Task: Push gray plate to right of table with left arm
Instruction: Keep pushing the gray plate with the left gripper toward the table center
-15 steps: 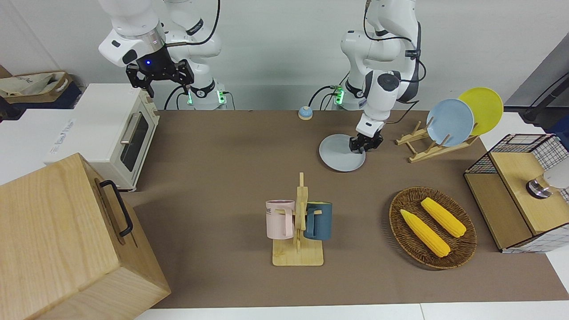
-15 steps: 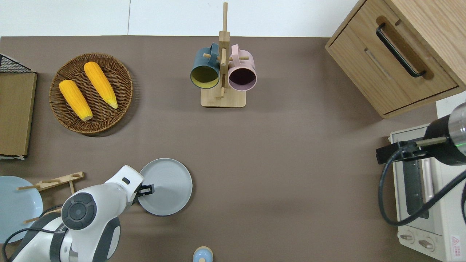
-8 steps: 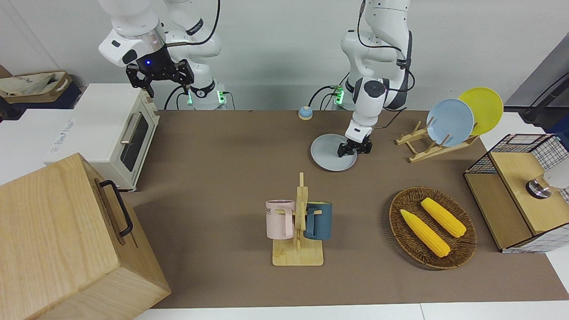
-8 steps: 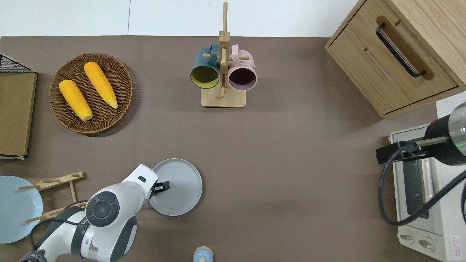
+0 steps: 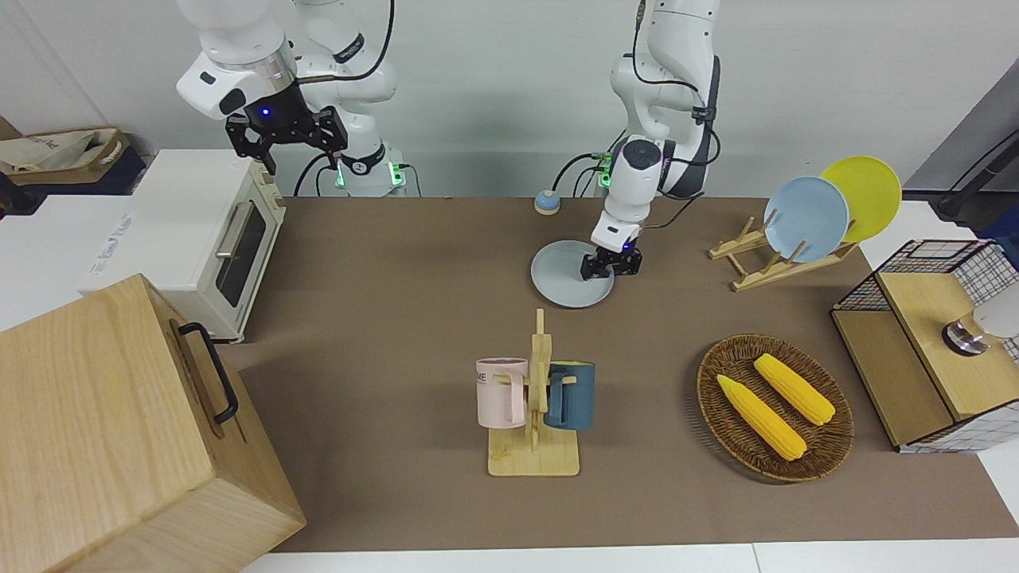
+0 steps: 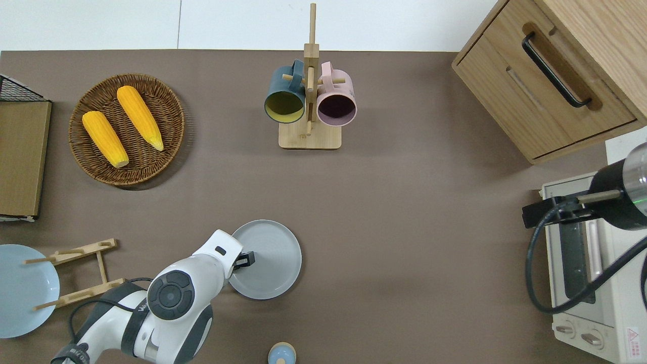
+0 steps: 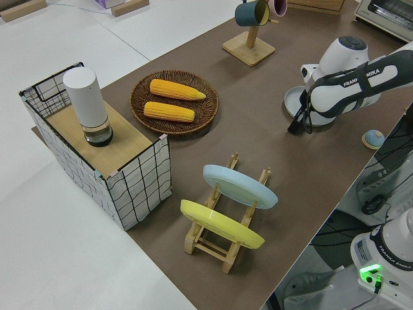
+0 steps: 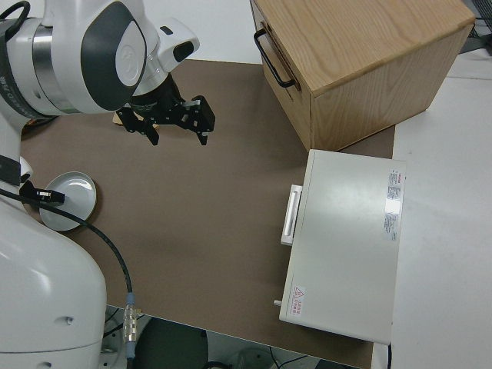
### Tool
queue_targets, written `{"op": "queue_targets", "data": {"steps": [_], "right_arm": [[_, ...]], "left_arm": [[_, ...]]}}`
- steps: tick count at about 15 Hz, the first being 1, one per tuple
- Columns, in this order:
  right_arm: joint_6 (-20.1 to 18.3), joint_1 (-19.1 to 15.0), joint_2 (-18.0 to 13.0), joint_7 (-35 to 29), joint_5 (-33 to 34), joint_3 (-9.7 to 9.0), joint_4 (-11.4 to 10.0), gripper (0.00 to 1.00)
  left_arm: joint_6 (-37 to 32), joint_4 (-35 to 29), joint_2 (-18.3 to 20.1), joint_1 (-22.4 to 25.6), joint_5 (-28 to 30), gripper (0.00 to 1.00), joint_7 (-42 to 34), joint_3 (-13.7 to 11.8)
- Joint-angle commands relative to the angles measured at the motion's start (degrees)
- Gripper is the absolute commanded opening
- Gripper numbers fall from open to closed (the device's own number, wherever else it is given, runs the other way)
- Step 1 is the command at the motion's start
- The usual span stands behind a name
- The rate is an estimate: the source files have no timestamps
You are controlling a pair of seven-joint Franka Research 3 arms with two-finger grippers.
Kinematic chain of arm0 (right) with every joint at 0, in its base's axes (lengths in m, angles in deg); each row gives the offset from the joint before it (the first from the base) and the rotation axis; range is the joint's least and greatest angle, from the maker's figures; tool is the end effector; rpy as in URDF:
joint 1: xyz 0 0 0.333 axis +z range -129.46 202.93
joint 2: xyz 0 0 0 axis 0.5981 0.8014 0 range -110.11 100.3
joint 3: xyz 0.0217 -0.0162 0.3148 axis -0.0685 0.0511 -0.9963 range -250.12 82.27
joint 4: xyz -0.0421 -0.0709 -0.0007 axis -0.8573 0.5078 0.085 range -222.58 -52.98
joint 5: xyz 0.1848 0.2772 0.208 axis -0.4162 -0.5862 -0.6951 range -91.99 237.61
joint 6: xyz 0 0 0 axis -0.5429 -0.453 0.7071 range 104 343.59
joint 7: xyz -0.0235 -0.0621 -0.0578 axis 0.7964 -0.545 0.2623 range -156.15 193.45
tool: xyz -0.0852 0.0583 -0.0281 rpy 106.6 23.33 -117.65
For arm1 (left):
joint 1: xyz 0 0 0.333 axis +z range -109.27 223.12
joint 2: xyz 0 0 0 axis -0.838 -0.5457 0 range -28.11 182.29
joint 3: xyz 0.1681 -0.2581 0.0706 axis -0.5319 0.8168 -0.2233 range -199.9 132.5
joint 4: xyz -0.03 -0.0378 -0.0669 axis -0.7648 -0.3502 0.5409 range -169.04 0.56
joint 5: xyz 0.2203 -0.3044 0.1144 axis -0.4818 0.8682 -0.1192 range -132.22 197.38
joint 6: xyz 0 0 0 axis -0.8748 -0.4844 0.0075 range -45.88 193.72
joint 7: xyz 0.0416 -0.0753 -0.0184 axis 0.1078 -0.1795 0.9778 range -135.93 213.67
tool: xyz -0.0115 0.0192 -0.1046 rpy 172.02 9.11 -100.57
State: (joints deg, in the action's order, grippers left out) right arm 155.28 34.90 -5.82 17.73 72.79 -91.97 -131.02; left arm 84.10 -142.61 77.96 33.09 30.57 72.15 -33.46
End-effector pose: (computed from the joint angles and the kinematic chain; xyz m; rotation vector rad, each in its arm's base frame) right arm 0.5209 0.0574 0.6562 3.1220 0.1441 -0.2000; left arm 0.4059 -0.1826 0.2666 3.0937 0.2010 0.1588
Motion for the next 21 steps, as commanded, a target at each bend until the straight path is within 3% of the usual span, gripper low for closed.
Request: {"op": "queue_targets", "data": {"steps": [1,4,11,21], "right_arm": [[-0.9,-1.1,-0.1,-0.7,-0.2,-0.92,0.5,0.983],[-0.9,-1.2,-0.1,-0.7,-0.2,-0.92,0.5,0.983],[-0.9,-1.2,-0.1,-0.7,-0.2,-0.92,0.5,0.983],[-0.9,-1.2,-0.1,-0.8,-0.2,-0.92,0.5,0.983]], "left_arm": [[0.8,1.9,-2.1,-1.0,0.0,0.00,4.4,2.3],[0.7,4.6,-3.1,-1.0,0.0,0.00,9.5,5.8],[0.1,9.1,-5.8,-1.2,0.0,0.00,16.4,11.2],[-2.8,21.5,-14.2,-5.3,-0.5,0.00,25.3,14.2]]}}
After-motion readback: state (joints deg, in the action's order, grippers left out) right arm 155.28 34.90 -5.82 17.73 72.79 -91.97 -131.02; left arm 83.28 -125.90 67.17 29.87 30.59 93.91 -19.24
